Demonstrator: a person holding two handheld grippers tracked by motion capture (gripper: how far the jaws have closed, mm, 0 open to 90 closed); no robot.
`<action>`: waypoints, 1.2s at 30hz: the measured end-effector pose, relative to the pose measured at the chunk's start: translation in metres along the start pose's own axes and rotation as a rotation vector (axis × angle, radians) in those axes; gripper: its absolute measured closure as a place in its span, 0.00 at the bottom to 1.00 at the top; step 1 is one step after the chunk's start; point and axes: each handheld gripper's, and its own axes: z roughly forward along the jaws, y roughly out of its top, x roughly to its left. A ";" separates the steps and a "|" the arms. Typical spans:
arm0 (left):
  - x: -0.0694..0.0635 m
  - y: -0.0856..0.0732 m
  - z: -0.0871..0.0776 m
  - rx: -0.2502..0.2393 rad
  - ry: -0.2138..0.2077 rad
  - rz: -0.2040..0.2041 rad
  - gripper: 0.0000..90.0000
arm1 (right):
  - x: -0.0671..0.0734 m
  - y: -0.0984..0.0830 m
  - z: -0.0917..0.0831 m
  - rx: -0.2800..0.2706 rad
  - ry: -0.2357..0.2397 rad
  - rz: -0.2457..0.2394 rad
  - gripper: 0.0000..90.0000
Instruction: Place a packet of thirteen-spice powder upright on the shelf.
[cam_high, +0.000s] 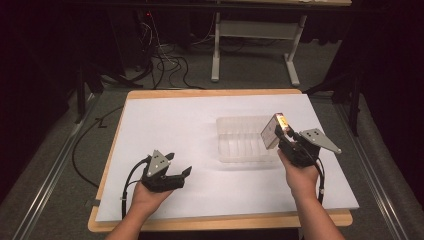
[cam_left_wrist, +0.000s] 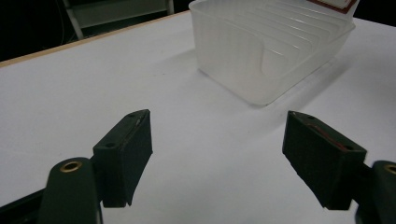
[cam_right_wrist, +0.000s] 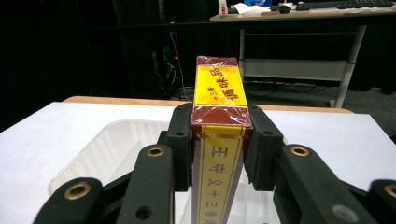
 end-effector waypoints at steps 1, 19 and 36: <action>0.000 0.000 0.000 -0.001 -0.001 -0.001 0.27 | 0.001 0.000 0.002 0.004 -0.006 -0.001 0.76; 0.002 0.000 -0.001 -0.007 0.002 -0.004 0.28 | 0.006 -0.003 0.032 0.009 -0.054 0.014 0.76; 0.000 -0.002 0.001 0.006 0.005 0.015 0.28 | 0.013 -0.005 0.038 -0.009 -0.065 0.028 0.76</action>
